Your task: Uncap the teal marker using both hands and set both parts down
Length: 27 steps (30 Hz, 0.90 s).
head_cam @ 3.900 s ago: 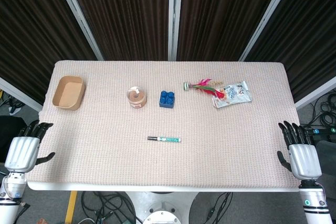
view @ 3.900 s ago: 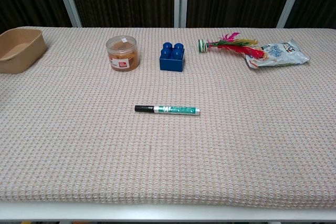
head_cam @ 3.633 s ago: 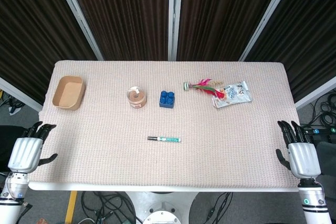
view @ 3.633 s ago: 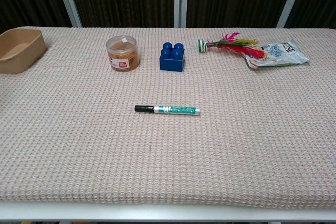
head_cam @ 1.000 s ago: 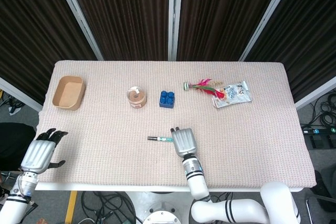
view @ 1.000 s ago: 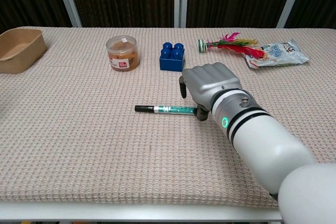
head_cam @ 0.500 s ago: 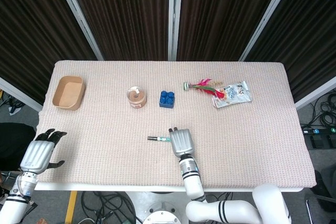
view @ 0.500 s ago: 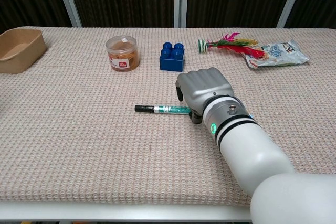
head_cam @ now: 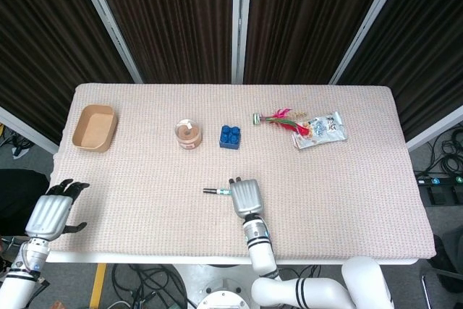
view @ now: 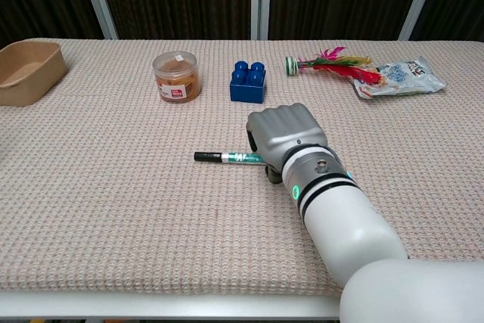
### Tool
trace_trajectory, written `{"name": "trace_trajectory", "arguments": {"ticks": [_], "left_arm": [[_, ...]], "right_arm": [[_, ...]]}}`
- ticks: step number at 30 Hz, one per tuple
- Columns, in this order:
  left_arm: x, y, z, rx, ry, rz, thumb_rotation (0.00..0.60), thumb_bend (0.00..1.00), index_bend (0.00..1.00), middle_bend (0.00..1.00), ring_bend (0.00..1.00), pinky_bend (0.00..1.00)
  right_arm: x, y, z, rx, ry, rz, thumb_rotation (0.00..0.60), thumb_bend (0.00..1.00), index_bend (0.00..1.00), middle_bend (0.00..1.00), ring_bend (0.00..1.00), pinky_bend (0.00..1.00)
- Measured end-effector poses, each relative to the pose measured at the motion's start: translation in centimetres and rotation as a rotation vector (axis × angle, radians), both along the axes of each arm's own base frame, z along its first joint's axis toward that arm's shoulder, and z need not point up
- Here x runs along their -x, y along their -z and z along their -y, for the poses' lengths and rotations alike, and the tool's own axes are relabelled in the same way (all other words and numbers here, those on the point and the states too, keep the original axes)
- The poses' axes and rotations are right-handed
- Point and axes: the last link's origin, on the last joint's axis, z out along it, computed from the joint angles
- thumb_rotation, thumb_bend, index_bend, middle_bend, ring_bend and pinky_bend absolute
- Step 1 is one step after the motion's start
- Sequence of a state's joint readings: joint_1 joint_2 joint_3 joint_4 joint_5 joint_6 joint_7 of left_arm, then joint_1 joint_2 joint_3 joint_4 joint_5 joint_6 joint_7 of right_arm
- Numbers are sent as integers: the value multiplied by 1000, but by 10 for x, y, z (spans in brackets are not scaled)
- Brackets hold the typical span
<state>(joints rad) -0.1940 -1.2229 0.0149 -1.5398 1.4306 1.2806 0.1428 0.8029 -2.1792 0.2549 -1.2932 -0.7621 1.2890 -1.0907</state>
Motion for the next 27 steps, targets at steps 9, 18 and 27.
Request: {"name": "trace_trajectory", "arguments": {"ticks": [9, 18, 27], "left_arm": [[3, 1, 1, 4, -5, 2, 600, 0, 206, 221, 120, 241], [5, 2, 2, 11, -2, -12, 600, 0, 206, 221, 120, 241], [6, 3, 2, 16, -5, -4, 600, 0, 206, 221, 120, 241]], "right_arm": [[0, 5, -1, 9, -3, -14, 600, 310, 445, 439, 850, 956], [0, 7, 0, 31, -8, -22, 600, 327, 508, 496, 850, 956], [1, 0, 3, 60, -16, -21, 600, 329, 568, 542, 850, 956]]}}
